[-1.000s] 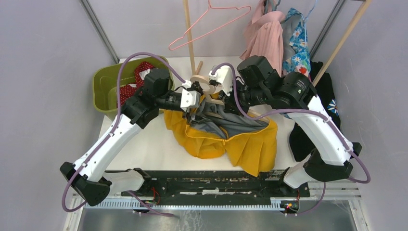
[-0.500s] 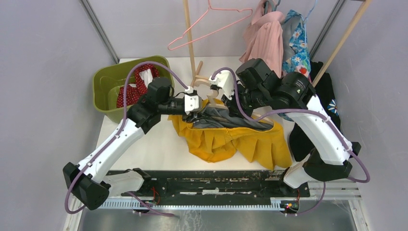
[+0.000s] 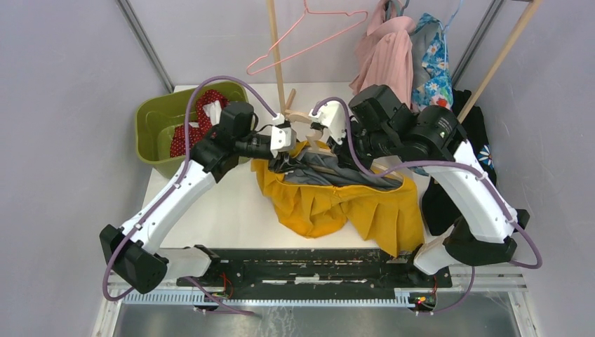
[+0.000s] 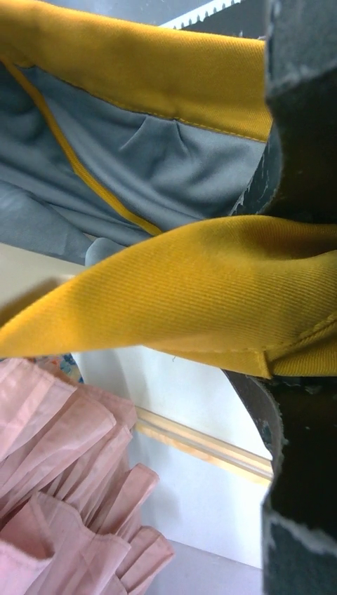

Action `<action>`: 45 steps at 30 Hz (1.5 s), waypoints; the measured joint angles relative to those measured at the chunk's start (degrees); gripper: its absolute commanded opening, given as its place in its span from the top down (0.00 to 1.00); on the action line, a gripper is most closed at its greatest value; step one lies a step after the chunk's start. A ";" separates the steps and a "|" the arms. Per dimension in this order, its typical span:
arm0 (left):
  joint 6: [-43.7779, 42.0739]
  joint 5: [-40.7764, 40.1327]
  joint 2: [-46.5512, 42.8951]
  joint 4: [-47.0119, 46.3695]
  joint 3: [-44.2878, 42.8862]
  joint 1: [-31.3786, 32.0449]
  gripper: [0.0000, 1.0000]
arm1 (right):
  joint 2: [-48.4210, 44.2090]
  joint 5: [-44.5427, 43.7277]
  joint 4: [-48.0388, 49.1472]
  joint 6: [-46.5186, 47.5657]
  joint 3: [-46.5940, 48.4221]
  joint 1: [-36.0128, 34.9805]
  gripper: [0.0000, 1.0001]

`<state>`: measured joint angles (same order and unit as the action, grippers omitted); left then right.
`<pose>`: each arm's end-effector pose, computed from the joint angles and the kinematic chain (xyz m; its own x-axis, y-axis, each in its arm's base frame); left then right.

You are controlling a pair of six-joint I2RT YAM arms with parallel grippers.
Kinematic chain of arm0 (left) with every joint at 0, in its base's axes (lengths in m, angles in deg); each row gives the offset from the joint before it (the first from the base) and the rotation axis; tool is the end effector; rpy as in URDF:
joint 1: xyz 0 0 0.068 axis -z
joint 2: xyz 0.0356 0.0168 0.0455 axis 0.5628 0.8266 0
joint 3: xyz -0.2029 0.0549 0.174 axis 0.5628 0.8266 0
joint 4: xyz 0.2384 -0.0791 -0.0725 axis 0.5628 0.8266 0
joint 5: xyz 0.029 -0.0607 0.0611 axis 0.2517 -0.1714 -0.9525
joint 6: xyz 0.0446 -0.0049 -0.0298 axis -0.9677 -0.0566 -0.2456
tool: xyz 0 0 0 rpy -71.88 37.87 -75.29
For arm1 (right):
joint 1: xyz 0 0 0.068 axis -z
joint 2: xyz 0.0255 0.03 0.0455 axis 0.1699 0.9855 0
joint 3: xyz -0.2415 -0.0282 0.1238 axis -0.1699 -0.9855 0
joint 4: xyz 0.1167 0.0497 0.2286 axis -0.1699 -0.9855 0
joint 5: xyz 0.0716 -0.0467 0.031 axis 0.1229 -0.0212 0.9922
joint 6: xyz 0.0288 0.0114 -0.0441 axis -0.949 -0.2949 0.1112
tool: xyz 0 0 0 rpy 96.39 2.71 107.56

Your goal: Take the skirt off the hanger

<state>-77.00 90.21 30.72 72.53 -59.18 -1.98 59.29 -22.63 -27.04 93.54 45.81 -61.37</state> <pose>0.2131 -0.1685 0.3739 0.2581 0.2558 -0.9316 0.9660 -0.0540 0.2528 0.1458 0.1882 0.4938 -0.3187 -0.6674 -0.6731 -0.8771 0.4769 -0.0575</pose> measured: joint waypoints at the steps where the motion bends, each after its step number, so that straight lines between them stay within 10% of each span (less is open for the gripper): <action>1: 0.57 -0.07 0.15 0.66 -0.87 0.00 0.97 | -0.26 -0.07 0.37 0.02 -0.04 0.00 0.99; 18: 7.08 -5.07 -0.63 3.93 -5.31 0.11 0.97 | -2.03 -1.29 4.39 1.31 -1.53 0.00 0.99; 24: 8.02 -10.56 -2.78 4.02 -5.31 0.28 0.53 | -2.03 -1.27 6.01 1.53 -1.53 -0.04 0.99; 38: 8.94 -10.69 -9.11 5.46 -4.17 -9.29 0.46 | -2.03 0.52 12.76 2.45 -2.82 -0.57 0.99; 42: 8.72 -7.43 -8.85 5.95 -5.22 -11.34 0.03 | -2.03 0.87 13.97 2.60 -2.82 -0.70 0.99; 45: 9.14 -2.56 -6.64 6.95 -5.29 -12.63 0.01 | -2.19 -0.02 14.03 2.56 -2.80 -0.48 0.99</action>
<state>-67.86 87.66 24.08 79.48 -64.47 -14.61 57.11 -22.65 -13.01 96.10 43.01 -61.86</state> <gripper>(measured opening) 0.966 0.127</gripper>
